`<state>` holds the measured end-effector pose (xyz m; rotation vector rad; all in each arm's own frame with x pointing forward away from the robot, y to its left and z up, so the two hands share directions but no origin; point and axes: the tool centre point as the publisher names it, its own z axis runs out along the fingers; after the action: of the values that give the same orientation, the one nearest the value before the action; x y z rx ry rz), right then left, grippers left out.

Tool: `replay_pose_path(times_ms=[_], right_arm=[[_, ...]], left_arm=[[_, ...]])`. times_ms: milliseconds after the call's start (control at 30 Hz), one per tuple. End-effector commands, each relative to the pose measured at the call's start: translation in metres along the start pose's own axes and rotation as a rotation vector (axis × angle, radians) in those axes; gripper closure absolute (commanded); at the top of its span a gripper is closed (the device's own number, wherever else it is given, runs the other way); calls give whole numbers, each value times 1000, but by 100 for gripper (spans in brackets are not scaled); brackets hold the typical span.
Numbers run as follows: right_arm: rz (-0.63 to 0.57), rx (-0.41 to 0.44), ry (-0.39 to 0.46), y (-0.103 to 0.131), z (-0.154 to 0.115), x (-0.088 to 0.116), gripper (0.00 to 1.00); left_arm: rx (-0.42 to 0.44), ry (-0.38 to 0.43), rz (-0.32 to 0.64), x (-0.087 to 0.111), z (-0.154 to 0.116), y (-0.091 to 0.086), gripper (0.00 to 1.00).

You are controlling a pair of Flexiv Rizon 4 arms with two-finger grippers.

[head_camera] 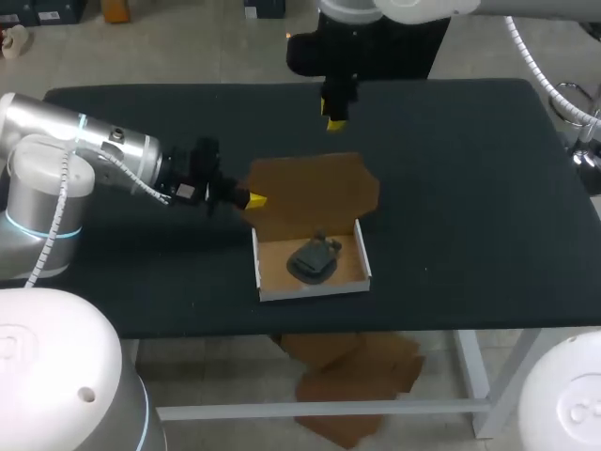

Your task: Assemble the packaging by folding the flat box into shape, placing the metal phone stand inside, and closing the box properly

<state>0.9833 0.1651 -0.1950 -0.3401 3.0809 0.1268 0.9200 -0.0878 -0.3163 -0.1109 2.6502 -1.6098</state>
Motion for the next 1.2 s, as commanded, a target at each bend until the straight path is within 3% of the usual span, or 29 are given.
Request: replay_pose_path(times_ms=[33,367,1200], right_arm=[[-3,66,21,14,8,-6,56],[6,92,25,28,22,6,56],[29,79,5,34,26,50,56]], left_arm=[[0,1,0,1,1,1,100],[0,1,0,1,1,1,100],[0,1,0,1,1,1,100]])
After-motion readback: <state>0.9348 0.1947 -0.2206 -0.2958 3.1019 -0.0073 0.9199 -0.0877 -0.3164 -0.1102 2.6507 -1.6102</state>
